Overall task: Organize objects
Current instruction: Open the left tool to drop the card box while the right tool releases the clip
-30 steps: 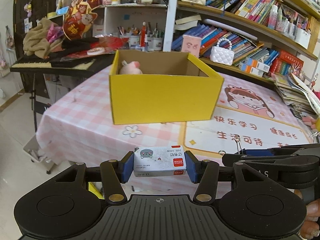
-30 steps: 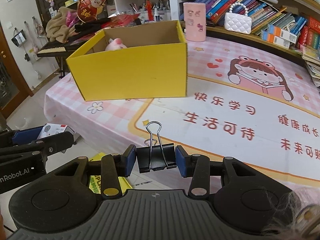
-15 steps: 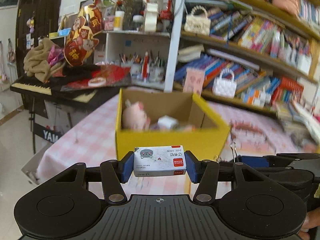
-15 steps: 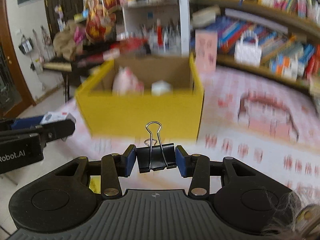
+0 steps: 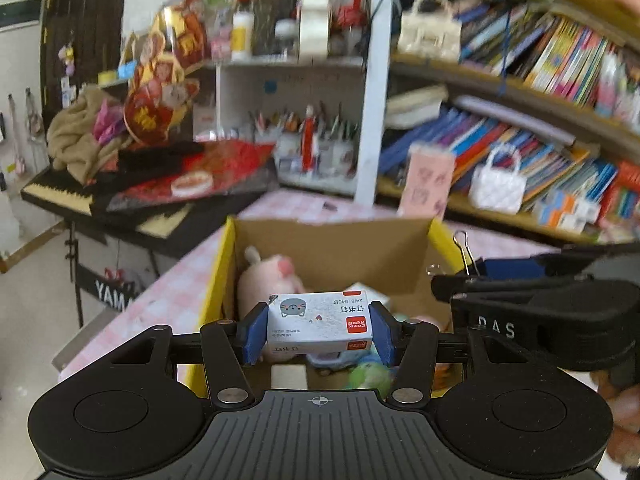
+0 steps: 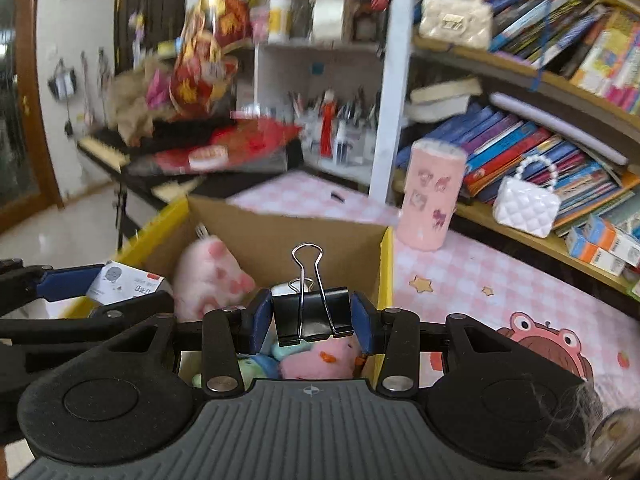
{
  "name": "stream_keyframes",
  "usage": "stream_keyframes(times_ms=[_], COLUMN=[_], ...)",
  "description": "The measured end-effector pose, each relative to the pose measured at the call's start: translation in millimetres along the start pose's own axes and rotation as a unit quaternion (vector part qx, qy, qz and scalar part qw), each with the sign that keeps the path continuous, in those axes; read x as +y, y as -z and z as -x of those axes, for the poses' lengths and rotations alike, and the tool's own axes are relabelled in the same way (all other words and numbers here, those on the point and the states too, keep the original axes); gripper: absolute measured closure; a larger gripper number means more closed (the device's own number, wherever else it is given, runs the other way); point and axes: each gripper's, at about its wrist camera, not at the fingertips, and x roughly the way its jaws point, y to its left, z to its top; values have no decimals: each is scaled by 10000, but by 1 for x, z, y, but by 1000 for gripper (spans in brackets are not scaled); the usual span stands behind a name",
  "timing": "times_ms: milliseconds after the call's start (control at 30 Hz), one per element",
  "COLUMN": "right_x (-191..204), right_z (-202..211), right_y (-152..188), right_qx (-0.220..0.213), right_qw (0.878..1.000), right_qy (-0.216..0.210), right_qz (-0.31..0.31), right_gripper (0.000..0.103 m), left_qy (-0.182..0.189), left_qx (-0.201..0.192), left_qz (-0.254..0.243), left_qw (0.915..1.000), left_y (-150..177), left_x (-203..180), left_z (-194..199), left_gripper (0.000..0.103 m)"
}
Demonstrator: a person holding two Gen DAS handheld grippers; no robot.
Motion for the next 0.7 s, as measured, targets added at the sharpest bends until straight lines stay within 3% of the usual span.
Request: stream_keyframes(times_ms=[200,300,533,633,700], right_x=[4,6,9,5,-3], right_z=[-54,-68,-79,-70,-53], right_y=[5,10,8,8,6], right_qx=[647,855,1016,812,559], right_qw=[9953,9903,9815,9848,9905], right_qy=[-141,-314,-357,-208,-108], right_qz=[702,1050,1585,1523,1255], right_gripper=[63,63,62,56,55], left_qy=[-255,-404,-376,-533,-620], left_qx=[545,571,695,602,281], left_qz=[-65,-373,-348,-306,-236], left_qw=[9982,9969,9963,9963,9974], left_y=[10,14,11,7,4], left_x=[-1,-8,-9,-12,-14], left_z=[-35,-38,-46,-39,-23], left_gripper=[51,51,48,34,22])
